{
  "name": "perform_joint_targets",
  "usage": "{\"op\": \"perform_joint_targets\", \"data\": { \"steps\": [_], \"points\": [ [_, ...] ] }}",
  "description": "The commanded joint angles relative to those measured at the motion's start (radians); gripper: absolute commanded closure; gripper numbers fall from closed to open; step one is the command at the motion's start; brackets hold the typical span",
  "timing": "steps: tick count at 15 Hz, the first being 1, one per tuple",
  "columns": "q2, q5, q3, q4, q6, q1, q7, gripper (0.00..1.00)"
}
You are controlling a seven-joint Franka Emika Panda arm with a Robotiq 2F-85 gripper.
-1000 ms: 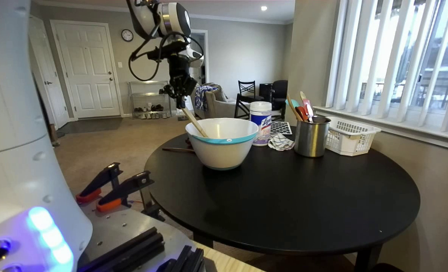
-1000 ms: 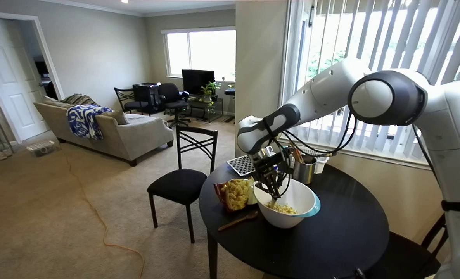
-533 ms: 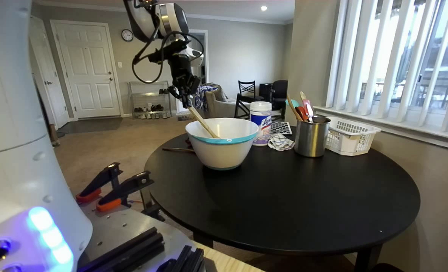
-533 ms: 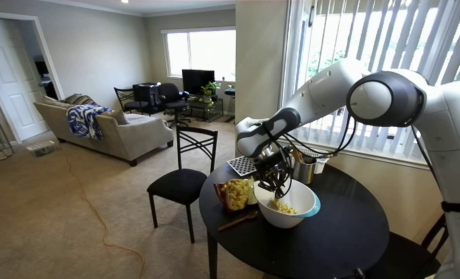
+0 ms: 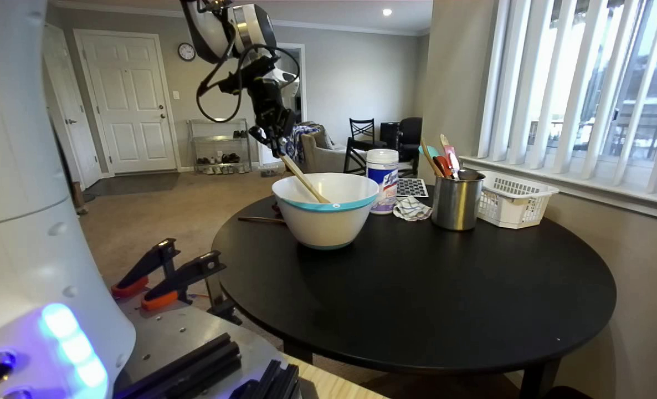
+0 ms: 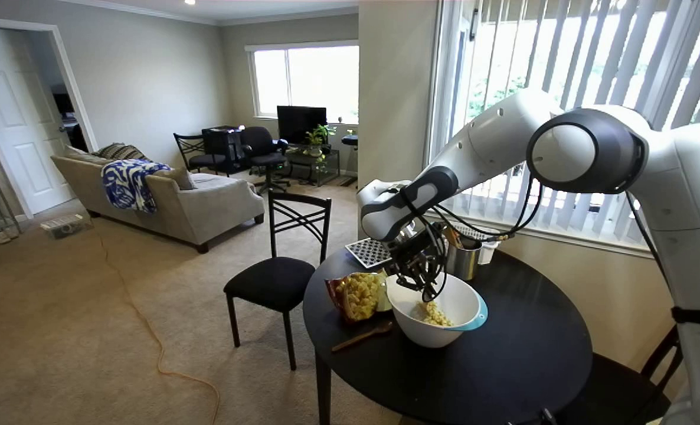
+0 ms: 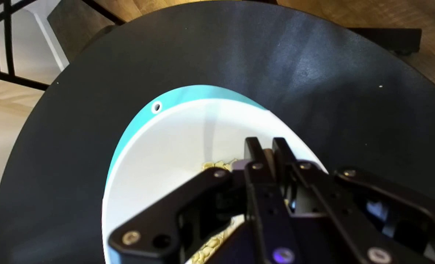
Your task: Stir the contents in the big white bowl
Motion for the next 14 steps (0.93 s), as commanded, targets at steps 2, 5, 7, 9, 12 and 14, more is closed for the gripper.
{"op": "perform_joint_targets", "data": {
  "steps": [2,5,7,9,12,14],
  "points": [
    [-0.025,-0.032,0.002,-0.019,-0.066,0.008,-0.024,0.95],
    [-0.026,-0.039,0.008,0.004,-0.109,0.016,-0.015,0.95],
    [-0.023,-0.040,0.014,0.019,-0.128,0.020,-0.014,0.95],
    [-0.018,-0.030,0.021,0.036,-0.144,0.026,-0.011,0.64],
    [-0.014,-0.026,0.028,0.047,-0.150,0.033,-0.009,0.51],
    [-0.015,-0.027,0.028,0.042,-0.144,0.034,-0.010,0.38]
  ]
}}
